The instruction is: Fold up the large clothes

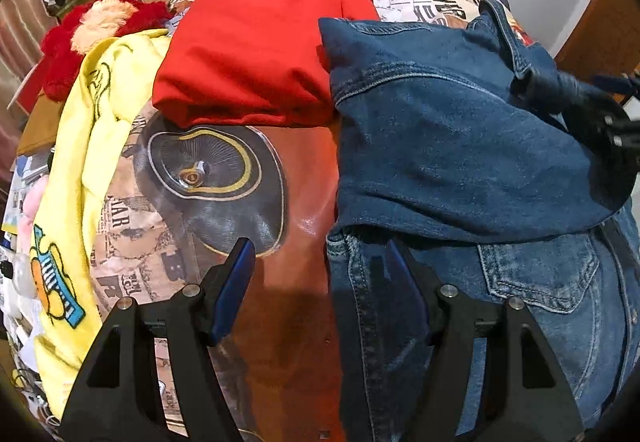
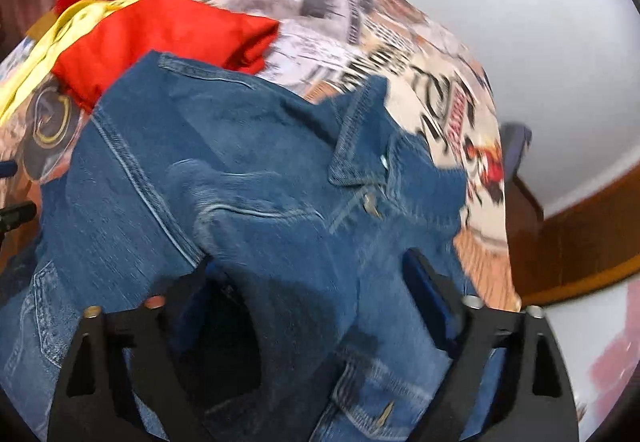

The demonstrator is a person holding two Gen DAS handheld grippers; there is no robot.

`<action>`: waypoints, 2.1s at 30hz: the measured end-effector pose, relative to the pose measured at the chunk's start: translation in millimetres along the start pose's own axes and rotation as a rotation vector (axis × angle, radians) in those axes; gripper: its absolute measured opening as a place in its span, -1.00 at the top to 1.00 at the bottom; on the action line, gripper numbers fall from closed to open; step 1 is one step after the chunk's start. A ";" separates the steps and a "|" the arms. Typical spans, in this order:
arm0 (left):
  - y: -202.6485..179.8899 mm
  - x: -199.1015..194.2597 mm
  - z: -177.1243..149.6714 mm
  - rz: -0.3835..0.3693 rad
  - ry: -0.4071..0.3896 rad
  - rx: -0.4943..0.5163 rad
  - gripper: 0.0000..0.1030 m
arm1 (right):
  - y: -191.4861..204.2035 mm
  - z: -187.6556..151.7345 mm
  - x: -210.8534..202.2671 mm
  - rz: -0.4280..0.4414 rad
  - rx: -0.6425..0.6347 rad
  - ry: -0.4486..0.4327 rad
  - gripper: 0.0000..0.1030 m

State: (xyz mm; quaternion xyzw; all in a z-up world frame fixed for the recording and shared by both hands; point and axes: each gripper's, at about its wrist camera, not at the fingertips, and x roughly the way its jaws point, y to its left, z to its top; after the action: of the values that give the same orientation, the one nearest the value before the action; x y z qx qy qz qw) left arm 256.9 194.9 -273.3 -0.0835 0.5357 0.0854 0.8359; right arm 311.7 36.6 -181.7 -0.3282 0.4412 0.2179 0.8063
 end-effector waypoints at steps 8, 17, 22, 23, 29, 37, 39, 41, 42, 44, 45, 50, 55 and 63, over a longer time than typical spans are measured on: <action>8.5 11.8 -1.4 0.012 0.049 -0.009 -0.30 | -17.5 8.5 -18.4 0.085 0.115 -0.081 0.79; -3.0 24.6 1.9 0.046 0.074 -0.011 -0.30 | -104.3 -38.2 -83.5 0.056 0.414 -0.287 0.83; -14.3 39.1 5.4 0.072 0.107 0.000 -0.30 | -121.2 -93.3 -68.4 0.083 0.559 -0.217 0.83; -16.8 38.5 6.7 0.080 0.105 0.008 -0.30 | -120.9 -101.4 -58.7 0.085 0.580 -0.182 0.82; -21.1 26.0 7.9 0.066 0.063 0.039 -0.30 | -118.7 -94.9 -20.4 0.229 0.595 -0.008 0.73; -4.4 33.3 4.9 0.027 0.076 0.008 -0.30 | -92.2 -11.6 21.6 0.297 0.530 0.007 -0.24; -0.6 36.2 7.6 0.014 0.077 0.000 -0.30 | -82.3 0.1 44.2 0.280 0.533 0.063 -0.24; 2.2 37.2 6.8 0.003 0.074 -0.006 -0.30 | -75.1 6.1 63.6 0.263 0.534 0.117 -0.24; 3.8 38.3 6.3 -0.002 0.072 -0.008 -0.30 | -70.7 9.2 76.1 0.252 0.530 0.150 -0.24; 7.3 42.0 6.1 -0.003 0.061 -0.009 -0.30 | -62.6 11.3 93.7 0.218 0.509 0.181 -0.24; 8.3 43.4 5.2 -0.001 0.058 -0.004 -0.30 | -59.5 11.2 96.8 0.191 0.498 0.169 -0.22; -1.0 45.6 7.7 0.019 0.039 0.022 -0.31 | -53.0 3.1 88.3 0.106 0.450 0.088 0.39; -1.9 47.7 17.9 0.029 0.036 -0.014 -0.31 | -73.1 1.4 55.3 0.124 0.443 0.014 0.74; 0.4 38.9 30.3 0.034 0.028 -0.089 -0.31 | -138.0 9.7 -42.9 0.090 0.527 -0.255 0.75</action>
State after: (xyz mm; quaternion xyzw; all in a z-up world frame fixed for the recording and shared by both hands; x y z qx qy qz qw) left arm 299.5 204.4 -296.2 -0.1128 0.5442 0.1223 0.8223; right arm 383.6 -54.2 -94.7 -0.0579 0.3917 0.1707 0.9023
